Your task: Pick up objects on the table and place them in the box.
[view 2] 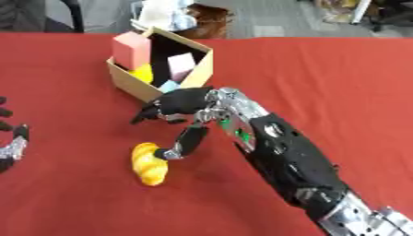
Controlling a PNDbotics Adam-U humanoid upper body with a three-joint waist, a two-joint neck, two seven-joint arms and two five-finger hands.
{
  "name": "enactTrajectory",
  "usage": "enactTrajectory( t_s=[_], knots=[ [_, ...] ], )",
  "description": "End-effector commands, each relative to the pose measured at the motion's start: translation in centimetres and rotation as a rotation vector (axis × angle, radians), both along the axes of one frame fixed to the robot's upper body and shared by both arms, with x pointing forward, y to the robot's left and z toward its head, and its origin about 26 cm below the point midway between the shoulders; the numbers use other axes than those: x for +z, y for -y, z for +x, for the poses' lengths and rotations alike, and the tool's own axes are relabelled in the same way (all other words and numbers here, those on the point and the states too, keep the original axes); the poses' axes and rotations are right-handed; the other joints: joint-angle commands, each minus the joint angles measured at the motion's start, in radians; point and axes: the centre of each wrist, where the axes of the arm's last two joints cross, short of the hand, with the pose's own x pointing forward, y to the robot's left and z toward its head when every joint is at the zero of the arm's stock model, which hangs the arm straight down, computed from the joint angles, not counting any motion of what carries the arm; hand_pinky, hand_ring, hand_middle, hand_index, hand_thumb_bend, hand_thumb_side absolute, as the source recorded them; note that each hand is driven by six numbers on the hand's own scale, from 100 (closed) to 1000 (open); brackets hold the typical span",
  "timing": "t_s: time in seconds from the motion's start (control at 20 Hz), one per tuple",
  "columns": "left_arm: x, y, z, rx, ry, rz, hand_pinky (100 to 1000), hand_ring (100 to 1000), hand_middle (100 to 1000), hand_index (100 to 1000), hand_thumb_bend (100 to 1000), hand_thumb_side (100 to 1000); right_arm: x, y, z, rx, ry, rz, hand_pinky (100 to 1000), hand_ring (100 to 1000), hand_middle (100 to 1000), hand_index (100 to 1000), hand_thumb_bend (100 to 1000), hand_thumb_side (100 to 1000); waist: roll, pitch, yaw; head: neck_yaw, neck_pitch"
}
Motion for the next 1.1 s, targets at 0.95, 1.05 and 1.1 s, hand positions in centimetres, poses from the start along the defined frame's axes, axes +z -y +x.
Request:
enactTrajectory(
  t_s=[0.95,1.05,1.1],
  knots=[
    [0.6,-0.3,0.1,-0.005,0.012,0.022,677,562,608,818,260,137,2.6,-0.1,-0.3,0.010,0.050,0.184,808,767,768,473,127,191,-0.001,-0.026,-0.004,0.004,-0.016],
    [0.6,-0.3,0.1,-0.004,0.012,0.021,677,562,608,818,260,136,3.3,-0.2,-0.3,0.008,0.044,0.220,800,758,758,445,100,176,-0.001,-0.027,-0.005,0.006,-0.016],
    [0.5,-0.3,0.1,-0.003,0.012,0.021,677,562,608,818,259,136,3.9,-0.2,-0.3,0.006,0.041,0.236,800,756,756,442,100,171,-0.002,-0.027,-0.005,0.006,-0.016]
  ],
)
